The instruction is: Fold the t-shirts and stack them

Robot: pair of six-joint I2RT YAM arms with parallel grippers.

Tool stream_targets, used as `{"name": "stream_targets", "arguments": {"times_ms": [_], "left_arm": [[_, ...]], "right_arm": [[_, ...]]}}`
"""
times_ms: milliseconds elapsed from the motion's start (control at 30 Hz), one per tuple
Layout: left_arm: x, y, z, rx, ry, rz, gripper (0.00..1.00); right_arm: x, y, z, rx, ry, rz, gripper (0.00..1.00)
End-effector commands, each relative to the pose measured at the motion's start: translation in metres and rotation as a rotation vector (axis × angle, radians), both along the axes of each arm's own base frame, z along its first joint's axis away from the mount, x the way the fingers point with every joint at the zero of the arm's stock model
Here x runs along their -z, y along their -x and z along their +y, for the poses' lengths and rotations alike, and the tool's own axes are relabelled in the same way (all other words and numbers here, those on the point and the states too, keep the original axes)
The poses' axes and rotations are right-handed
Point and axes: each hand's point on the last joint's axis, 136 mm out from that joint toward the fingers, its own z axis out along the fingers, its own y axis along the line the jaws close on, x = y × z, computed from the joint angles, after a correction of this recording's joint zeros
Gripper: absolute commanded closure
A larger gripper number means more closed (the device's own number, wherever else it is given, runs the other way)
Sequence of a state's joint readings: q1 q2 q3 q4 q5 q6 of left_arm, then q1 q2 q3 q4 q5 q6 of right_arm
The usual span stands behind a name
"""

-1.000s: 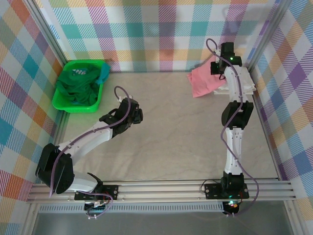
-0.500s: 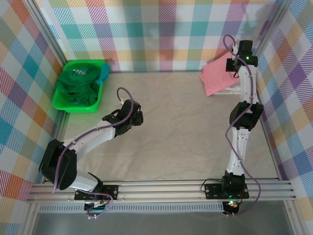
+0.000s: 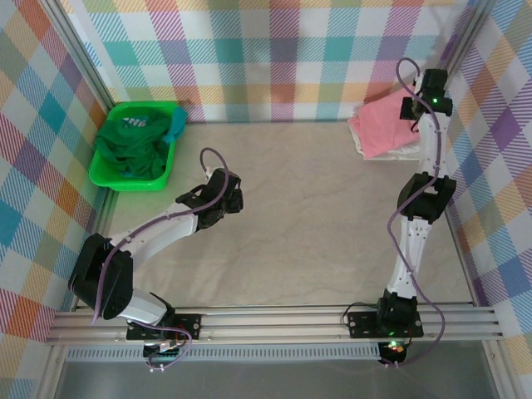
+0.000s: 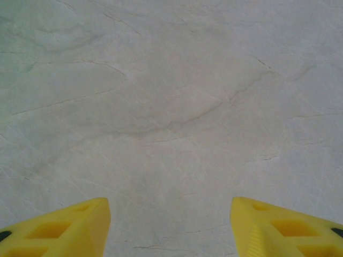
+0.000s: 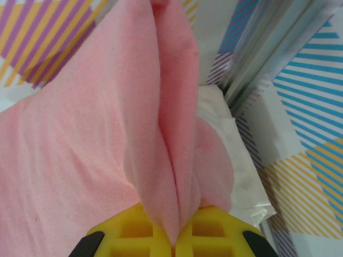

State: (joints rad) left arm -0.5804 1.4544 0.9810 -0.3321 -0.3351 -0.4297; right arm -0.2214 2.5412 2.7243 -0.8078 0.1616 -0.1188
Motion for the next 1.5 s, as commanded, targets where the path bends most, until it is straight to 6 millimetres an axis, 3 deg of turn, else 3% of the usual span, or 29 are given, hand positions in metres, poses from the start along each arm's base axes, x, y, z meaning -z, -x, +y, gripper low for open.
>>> {"name": "stream_targets", "arguments": {"times_ms": [0, 67, 100, 133, 200, 333, 500, 633, 800, 867, 967, 1033, 1200, 1333, 1467], "left_arm": [[-0.008, -0.002, 0.001, -0.005, -0.022, -0.012, 0.39], [-0.01, -0.001, 0.004, -0.011, -0.031, -0.016, 0.39], [-0.013, -0.001, 0.005, -0.015, -0.033, -0.022, 0.38], [-0.016, -0.001, 0.006, -0.017, -0.037, -0.026, 0.38], [-0.024, 0.0, 0.009, -0.021, -0.037, -0.044, 0.38], [-0.04, 0.001, 0.017, -0.042, -0.038, -0.098, 0.37], [-0.058, 0.004, 0.022, -0.049, -0.01, -0.182, 0.36], [-0.087, 0.006, 0.035, -0.075, 0.001, -0.336, 0.34], [-0.123, 0.031, 0.074, -0.155, 0.072, -0.655, 0.0], [-0.126, 0.043, 0.087, -0.154, 0.076, -0.742, 0.0], [-0.12, 0.057, 0.115, -0.219, 0.005, -0.749, 0.0], [-0.112, 0.064, 0.13, -0.237, -0.054, -0.735, 0.0], [-0.077, 0.072, 0.144, -0.189, -0.192, -0.793, 0.0], [-0.045, 0.072, 0.164, -0.248, -0.184, -0.736, 0.0], [-0.024, 0.065, 0.17, -0.253, -0.188, -0.675, 0.0]], "right_arm": [[0.009, -0.012, -0.015, 0.049, 0.028, -0.038, 0.85], [0.016, -0.014, -0.021, 0.066, 0.041, -0.034, 0.46], [0.02, -0.014, -0.021, 0.067, 0.04, -0.029, 0.33], [0.021, -0.015, -0.02, 0.064, 0.038, -0.028, 0.28], [0.015, -0.013, -0.022, 0.071, 0.044, -0.033, 0.23], [-0.015, -0.002, -0.019, 0.115, -0.005, -0.073, 0.13], [-0.06, 0.017, -0.004, 0.105, -0.067, -0.138, 0.06], [-0.079, 0.043, 0.018, 0.092, -0.124, -0.149, 0.02], [-0.089, 0.098, 0.067, 0.005, -0.193, -0.292, 0.0], [-0.091, 0.13, 0.088, -0.025, -0.237, -0.364, 0.0], [-0.08, 0.177, 0.121, -0.078, -0.265, -0.404, 0.0], [-0.061, 0.207, 0.14, -0.094, -0.219, -0.383, 0.0], [0.001, 0.27, 0.147, -0.035, -0.209, -0.384, 0.0], [0.04, 0.299, 0.144, -0.014, -0.179, -0.391, 0.0], [0.071, 0.309, 0.14, 0.004, -0.155, -0.362, 0.0]]}}
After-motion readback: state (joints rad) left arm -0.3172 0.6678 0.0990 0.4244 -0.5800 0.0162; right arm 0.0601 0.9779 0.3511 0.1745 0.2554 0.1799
